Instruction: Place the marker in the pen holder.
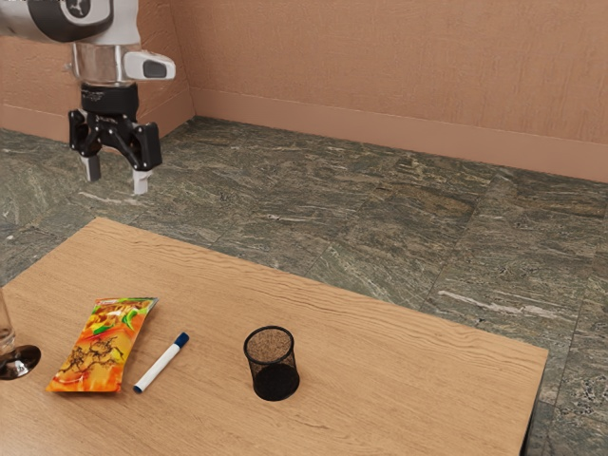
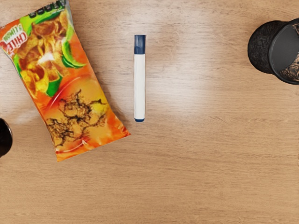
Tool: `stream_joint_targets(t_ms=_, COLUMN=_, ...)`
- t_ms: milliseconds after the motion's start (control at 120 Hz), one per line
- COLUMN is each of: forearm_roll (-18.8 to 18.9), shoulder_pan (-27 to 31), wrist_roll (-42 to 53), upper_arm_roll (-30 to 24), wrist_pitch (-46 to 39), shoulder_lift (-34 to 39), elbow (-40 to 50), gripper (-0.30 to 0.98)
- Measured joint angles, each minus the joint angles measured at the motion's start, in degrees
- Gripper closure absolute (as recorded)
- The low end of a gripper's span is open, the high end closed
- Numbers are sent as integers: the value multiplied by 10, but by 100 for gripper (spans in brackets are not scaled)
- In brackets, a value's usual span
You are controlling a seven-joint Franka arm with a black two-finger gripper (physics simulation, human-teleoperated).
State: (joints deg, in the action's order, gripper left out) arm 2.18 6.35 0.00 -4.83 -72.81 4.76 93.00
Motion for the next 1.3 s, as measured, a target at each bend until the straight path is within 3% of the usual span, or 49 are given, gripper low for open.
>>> stream_joint_targets(t_ms=300, forearm_roll=0, shoulder_pan=0, wrist_roll=-4, upper_arm_roll=-4, wrist_pitch=-101, shoulder_lift=4, elbow=0, gripper=0)
stream_joint_targets(t_ms=433, forearm_roll=4, shoulder_pan=-44, wrist_roll=-11, upper_arm_roll=-6, wrist_pitch=-114, shoulder_lift=10, elbow=4, gripper=0)
stream_joint_targets(t_ms=483, forearm_roll=5, shoulder_pan=-55, wrist_roll=-12, upper_arm_roll=-4, wrist_pitch=-126, shoulder_lift=27, elbow=54, gripper=0)
stream_joint_targets(t_ms=600, forearm_roll=3, shoulder_pan=-52, wrist_roll=-12, upper_arm_roll=58, wrist_pitch=-252, shoulder_lift=31, elbow=315, gripper=0)
stream_joint_targets(t_ms=708, forearm_roll=-5, shoulder_pan=-38, wrist_roll=-8, upper_arm_roll=77, wrist_pitch=-383, shoulder_lift=-37, elbow=396, gripper=0)
stream_joint_targets(t_ms=950, forearm_roll=-42, shoulder_pan=-28, wrist_roll=24, upper_arm_roll=82, wrist_pitch=-547, shoulder_lift=-91, elbow=408, gripper=0)
stream_joint_targets(t_ms=1300, forearm_roll=-18, shoulder_pan=-33, wrist_roll=86, upper_arm_roll=82, wrist_pitch=-632, shoulder_lift=-113, elbow=415, gripper=1)
